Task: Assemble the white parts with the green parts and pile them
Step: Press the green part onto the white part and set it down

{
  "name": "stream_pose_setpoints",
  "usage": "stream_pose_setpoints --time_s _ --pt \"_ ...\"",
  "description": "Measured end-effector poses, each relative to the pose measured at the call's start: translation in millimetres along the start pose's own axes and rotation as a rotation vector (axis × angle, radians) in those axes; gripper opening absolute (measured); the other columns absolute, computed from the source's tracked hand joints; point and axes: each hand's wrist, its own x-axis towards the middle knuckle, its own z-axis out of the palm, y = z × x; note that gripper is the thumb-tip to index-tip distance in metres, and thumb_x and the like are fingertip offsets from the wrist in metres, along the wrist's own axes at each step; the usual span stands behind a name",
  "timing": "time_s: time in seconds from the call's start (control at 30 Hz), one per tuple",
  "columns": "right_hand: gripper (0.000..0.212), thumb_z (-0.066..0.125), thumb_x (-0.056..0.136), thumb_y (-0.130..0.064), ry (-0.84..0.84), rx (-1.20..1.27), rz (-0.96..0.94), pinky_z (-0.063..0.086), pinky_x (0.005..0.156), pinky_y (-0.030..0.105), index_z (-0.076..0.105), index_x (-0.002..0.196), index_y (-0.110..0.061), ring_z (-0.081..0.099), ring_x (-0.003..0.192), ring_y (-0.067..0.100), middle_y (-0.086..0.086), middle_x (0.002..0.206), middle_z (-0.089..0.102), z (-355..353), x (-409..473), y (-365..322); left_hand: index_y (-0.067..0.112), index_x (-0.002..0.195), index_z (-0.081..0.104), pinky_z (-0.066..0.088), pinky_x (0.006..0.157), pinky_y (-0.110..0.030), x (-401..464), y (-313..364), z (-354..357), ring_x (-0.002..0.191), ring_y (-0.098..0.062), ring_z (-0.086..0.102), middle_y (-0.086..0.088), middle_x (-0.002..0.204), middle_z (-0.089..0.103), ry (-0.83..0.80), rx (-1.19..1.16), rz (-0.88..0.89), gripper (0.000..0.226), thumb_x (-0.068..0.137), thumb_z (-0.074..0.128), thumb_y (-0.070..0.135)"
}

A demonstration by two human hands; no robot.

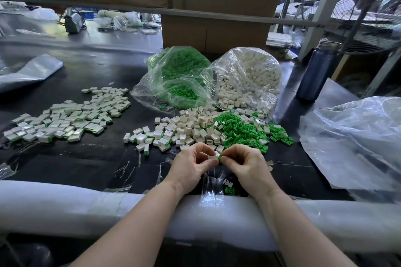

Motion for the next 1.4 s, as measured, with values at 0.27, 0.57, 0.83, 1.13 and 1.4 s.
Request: stream_pose_setpoints --time_s 0.27,0.57,0.83,1.13,1.4 --pt "0.019 0.071 0.079 -0.001 0.003 -0.031 0.014 0.051 0.06 0.017 0.069 0.071 -0.018 0.062 0.061 0.006 -0.001 0.067 0.068 1 0 1 0.016 0.088 0.063 0.053 0.087 -0.035 0 0 1 0.086 -0.024 0.067 -0.012 0.087 0.07 -0.023 -0.037 -0.002 0.008 0.082 0.069 0.014" --pt "0.022 0.069 0.079 0.002 0.011 -0.02 -0.021 0.05 0.064 0.013 0.07 0.073 -0.019 0.064 0.065 0.003 -0.005 0.069 0.069 0 0 -1 0.022 0.087 0.064 0.053 0.086 -0.031 2 -3 0 0.087 -0.019 0.068 -0.007 0.088 0.071 -0.043 -0.039 0.031 0.007 0.086 0.065 0.014" --pt "0.027 0.054 0.091 0.0 0.061 -0.085 -0.018 0.041 0.077 0.007 0.07 0.092 -0.021 0.056 0.083 -0.003 -0.008 0.091 0.061 1 0 2 0.017 0.088 0.063 0.048 0.07 -0.01 1 -3 0 0.071 0.001 0.065 0.001 0.082 0.07 0.002 -0.08 0.045 0.005 0.087 0.062 0.012" --pt "0.025 0.071 0.079 -0.003 0.171 -0.068 -0.029 0.05 0.07 0.014 0.066 0.073 -0.027 0.062 0.07 0.002 -0.007 0.071 0.067 0 0 3 0.018 0.089 0.062 0.052 0.079 -0.02 2 -4 1 0.079 -0.009 0.066 0.002 0.082 0.07 0.012 -0.04 0.038 0.003 0.087 0.062 0.015" --pt "0.011 0.07 0.08 -0.002 0.233 -0.057 0.018 0.049 0.068 0.011 0.067 0.08 -0.012 0.062 0.072 0.009 -0.002 0.075 0.067 -2 11 3 0.018 0.087 0.062 0.053 0.084 -0.028 6 -2 1 0.082 -0.015 0.067 -0.002 0.083 0.071 0.028 -0.036 0.013 0.004 0.087 0.062 0.014"
